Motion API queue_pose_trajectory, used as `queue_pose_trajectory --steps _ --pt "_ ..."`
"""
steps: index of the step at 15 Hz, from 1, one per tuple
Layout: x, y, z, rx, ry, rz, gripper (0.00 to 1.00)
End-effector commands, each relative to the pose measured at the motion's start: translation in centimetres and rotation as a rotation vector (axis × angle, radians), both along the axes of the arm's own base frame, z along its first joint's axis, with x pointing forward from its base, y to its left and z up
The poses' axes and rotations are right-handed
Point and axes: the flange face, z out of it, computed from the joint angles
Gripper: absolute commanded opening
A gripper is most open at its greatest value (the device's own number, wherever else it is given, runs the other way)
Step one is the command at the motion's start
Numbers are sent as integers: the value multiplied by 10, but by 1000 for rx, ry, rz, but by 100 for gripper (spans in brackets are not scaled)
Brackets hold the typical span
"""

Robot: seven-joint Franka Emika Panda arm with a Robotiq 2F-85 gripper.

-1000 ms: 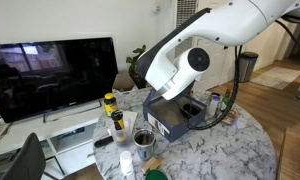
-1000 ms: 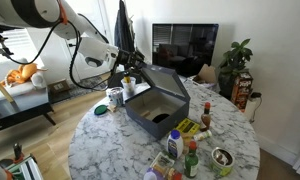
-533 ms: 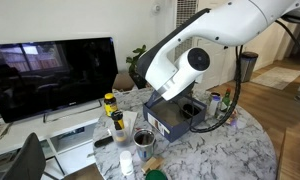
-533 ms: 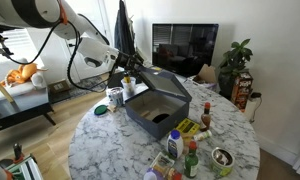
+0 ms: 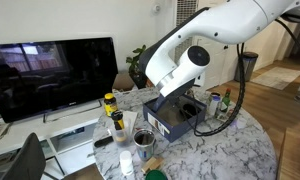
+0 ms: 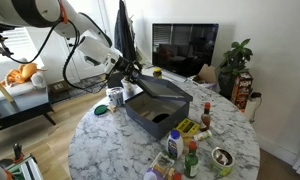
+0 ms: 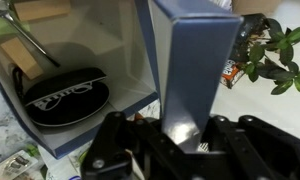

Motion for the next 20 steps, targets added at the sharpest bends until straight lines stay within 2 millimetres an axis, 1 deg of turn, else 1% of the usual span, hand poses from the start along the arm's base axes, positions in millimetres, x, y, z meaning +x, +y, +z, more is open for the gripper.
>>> queue_pose_trajectory --steps 1,5,6,7,8,9,10,11,14,18,19,20 --pt "-7 -6 -2 93 80 7 0" --pt "-14 -16 -6 145 167 25 0" --pt "-15 -18 -6 152 186 30 5" --pt "-16 -20 -6 166 204 38 27" --pt "-16 -22 -7 176 221 43 30" --pt "-17 -24 -8 179 241 48 30" --pt "-18 -25 -9 184 259 57 36" --pt "-19 -27 -10 184 279 60 42" --pt "-23 -32 -13 180 336 71 67" --pt "-25 -40 -15 176 394 86 95" --pt "-26 -41 -15 176 405 90 100" --pt "-26 -42 -16 176 418 96 93"
